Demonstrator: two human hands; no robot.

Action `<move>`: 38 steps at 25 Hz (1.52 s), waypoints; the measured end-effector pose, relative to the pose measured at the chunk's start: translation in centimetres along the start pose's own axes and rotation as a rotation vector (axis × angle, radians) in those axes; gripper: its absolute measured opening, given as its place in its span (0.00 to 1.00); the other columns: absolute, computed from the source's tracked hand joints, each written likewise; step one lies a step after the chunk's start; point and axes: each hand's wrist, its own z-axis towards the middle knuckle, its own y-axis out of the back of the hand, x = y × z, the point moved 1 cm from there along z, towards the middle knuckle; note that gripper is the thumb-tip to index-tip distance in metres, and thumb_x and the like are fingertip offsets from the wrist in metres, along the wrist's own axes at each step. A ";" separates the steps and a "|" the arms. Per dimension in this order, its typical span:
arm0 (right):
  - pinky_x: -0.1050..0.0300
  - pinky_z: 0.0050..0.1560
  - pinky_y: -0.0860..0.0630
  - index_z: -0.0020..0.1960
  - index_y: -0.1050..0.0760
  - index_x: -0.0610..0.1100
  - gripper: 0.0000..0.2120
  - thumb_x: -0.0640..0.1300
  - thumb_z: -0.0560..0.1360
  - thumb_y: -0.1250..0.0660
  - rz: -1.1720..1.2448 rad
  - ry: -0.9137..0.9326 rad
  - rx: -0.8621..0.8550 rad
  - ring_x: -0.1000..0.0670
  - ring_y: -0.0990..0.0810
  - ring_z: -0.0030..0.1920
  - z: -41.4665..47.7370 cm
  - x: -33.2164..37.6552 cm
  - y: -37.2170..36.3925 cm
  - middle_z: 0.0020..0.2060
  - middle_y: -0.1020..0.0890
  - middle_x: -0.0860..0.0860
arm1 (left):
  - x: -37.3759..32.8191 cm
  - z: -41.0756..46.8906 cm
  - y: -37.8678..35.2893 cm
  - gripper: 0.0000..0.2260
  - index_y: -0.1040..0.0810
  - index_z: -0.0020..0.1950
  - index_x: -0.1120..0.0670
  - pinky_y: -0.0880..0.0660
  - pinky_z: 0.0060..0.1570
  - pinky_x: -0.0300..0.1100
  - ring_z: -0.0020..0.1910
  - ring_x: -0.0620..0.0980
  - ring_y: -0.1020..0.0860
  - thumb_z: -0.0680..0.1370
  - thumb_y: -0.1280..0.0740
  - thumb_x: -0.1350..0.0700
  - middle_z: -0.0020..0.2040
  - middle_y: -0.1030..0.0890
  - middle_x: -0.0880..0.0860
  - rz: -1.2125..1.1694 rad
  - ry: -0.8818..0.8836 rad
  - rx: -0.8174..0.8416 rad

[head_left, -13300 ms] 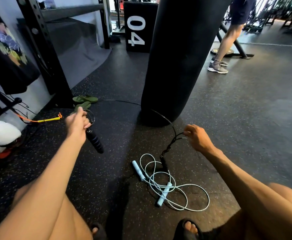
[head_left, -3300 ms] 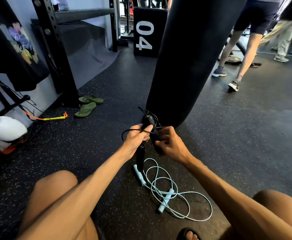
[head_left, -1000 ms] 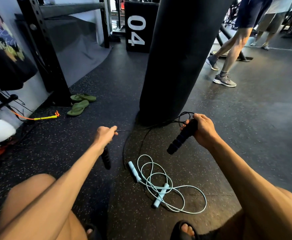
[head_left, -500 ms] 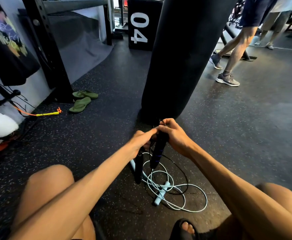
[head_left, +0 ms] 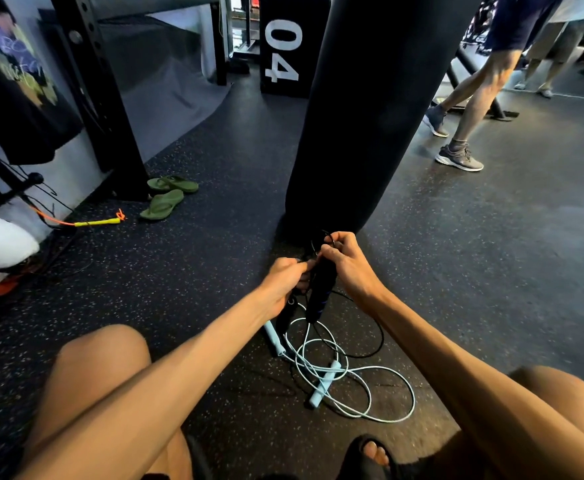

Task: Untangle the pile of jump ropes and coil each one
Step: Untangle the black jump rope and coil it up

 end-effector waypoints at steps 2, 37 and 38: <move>0.65 0.36 0.24 0.58 0.36 0.41 0.06 0.36 0.82 0.42 -0.040 0.009 -0.025 0.60 0.22 0.33 0.5 -0.4 0.2 0.40 0.24 0.48 | 0.1 0.1 0.3 0.12 0.27 0.36 0.53 0.39 0.27 0.37 0.26 0.44 0.33 0.80 0.36 0.59 0.26 0.29 0.46 0.132 -0.022 -0.042; 0.48 0.49 0.25 0.43 0.26 0.31 0.07 0.36 0.75 0.35 -0.850 -0.540 -0.614 0.36 0.19 0.49 -2.0 -11.3 22.3 0.48 0.19 0.31 | -1.4 0.2 24.4 0.11 0.25 0.39 0.60 0.32 0.27 0.42 0.26 0.50 0.29 0.78 0.33 0.55 0.33 0.26 0.57 0.088 0.051 -0.894; 0.50 0.45 0.25 0.36 0.25 0.33 0.10 0.35 0.75 0.34 -0.819 -0.543 -0.484 0.39 0.19 0.44 -1.7 -11.9 21.8 0.43 0.17 0.33 | -1.6 0.1 23.2 0.12 0.27 0.36 0.58 0.36 0.25 0.39 0.23 0.46 0.33 0.79 0.33 0.56 0.29 0.29 0.53 0.062 0.011 -0.795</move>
